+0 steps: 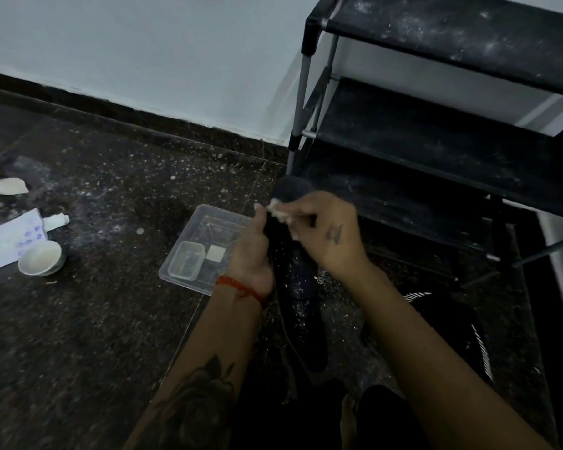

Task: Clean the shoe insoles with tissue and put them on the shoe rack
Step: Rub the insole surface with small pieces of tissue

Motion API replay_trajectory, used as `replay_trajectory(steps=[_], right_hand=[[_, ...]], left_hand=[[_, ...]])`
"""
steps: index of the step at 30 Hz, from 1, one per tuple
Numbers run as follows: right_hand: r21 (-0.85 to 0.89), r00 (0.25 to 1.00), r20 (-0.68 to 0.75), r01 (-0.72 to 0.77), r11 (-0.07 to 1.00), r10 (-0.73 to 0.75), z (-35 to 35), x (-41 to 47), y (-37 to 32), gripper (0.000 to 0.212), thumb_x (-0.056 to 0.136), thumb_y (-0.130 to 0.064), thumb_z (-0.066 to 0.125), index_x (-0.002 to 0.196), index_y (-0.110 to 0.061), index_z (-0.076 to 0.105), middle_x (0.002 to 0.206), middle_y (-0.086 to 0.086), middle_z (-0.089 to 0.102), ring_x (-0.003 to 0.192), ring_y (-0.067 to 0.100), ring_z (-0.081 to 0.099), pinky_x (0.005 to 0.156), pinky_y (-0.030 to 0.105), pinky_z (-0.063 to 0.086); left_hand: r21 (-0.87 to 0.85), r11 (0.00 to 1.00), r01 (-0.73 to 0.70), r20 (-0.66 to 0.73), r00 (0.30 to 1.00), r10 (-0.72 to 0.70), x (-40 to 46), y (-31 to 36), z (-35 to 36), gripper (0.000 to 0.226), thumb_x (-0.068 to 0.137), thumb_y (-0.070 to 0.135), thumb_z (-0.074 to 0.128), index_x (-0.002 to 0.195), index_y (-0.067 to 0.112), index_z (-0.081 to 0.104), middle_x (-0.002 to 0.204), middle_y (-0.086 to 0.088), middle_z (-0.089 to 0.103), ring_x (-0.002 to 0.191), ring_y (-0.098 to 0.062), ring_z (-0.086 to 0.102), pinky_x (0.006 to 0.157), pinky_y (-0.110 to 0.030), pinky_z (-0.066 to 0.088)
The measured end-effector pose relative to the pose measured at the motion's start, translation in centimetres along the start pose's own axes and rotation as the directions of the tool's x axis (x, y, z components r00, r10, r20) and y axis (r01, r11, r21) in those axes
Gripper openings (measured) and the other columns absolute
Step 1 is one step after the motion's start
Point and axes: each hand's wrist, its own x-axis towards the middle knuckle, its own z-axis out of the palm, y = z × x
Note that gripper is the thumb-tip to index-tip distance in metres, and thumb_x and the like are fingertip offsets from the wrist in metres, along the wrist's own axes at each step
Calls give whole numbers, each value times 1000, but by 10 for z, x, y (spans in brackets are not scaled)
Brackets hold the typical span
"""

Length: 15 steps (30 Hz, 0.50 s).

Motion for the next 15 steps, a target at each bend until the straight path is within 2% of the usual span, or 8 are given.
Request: replay_trajectory(steps=[2,4,7,10,13,15], right_hand=[[-42,991,100,93,995,-88,10,-8,-4,24,79,5,60,93,-9,74,92,9,70,83,16,63,75,4,39],[-84,984,148,112,990,-99,10,-7,2,31,77,9,57,93,-11,74,93,8,68,86,20,63,79,15,44],[-168,989,143,67,984,-43,1,-1,17,34,76,8,55,92,-15,75,94,7,69,89,22,62,84,23,47],[-289,993,82,-56,956,83,-8,0,31,32,81,1,56,101,-18,72,102,11,68,94,26,62,87,30,49],[-251,985,-42,-170,953,164,-15,2,33,30,83,1,56,104,-13,70,104,15,66,95,26,62,86,24,46],[-133,989,-94,-126,983,114,-13,3,21,28,81,2,59,102,-13,71,101,11,67,91,17,60,80,8,40]], left_hand=[[-13,999,-33,-32,999,32,1,0,-1,65,100,48,23,63,19,68,58,-10,67,59,-15,67,67,-31,47],[9,1000,-30,-37,999,30,3,1,-4,64,100,48,22,69,14,67,60,-12,66,60,-16,68,65,-33,50],[88,996,31,6,999,-32,0,3,-4,65,99,52,18,98,4,62,75,-12,72,67,-21,70,63,-29,56],[112,990,84,25,996,-87,-2,4,-2,67,98,55,20,125,4,54,99,-15,68,88,-26,64,73,-37,57],[41,993,114,11,993,-114,-2,5,-2,67,96,59,25,123,6,56,112,-19,64,96,-32,62,78,-47,55],[69,994,81,-14,997,-80,-1,5,-3,66,96,58,22,112,7,62,102,-17,68,89,-28,66,75,-41,57]])
